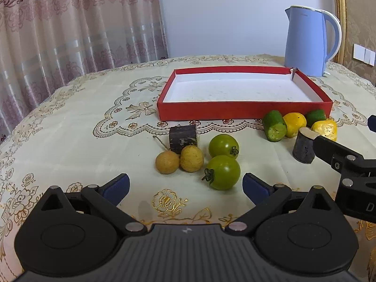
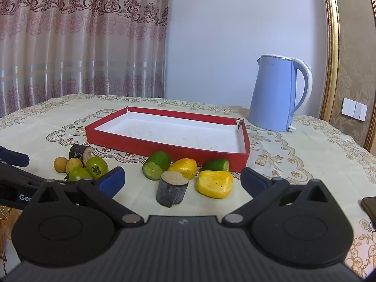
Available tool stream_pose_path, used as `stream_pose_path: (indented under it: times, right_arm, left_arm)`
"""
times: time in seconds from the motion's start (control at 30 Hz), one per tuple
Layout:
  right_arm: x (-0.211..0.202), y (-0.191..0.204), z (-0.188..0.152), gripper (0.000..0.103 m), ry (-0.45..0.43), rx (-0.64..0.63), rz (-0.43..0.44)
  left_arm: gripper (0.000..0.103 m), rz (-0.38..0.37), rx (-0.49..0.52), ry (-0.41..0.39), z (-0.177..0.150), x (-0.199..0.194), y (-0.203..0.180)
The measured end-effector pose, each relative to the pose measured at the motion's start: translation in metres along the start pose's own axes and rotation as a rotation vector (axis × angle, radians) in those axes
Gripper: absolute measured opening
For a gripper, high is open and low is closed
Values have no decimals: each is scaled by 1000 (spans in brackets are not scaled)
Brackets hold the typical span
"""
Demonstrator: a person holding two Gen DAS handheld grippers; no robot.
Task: Organize fruits
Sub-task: 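Move the left tool toward the green tomato in front of the tray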
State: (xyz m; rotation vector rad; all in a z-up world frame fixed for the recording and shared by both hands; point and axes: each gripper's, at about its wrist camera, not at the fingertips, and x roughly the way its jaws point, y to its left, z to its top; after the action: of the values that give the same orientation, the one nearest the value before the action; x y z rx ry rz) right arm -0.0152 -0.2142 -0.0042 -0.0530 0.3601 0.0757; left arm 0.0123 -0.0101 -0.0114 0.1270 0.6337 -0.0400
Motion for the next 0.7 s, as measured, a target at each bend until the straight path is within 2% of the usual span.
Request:
stream_pose_path:
  times: [0.13, 0.4, 0.7]
  right_arm:
    - [1, -3, -1, 103, 8, 17, 18]
    - [1, -2, -3, 103, -7, 28, -4]
    - [-3, -8, -1, 103, -42, 44, -28]
  left_arm:
    - [103, -2, -4, 6, -1, 3, 3]
    - [103, -45, -38, 45, 0, 8, 10]
    - [102, -84, -2, 18, 4, 6, -5]
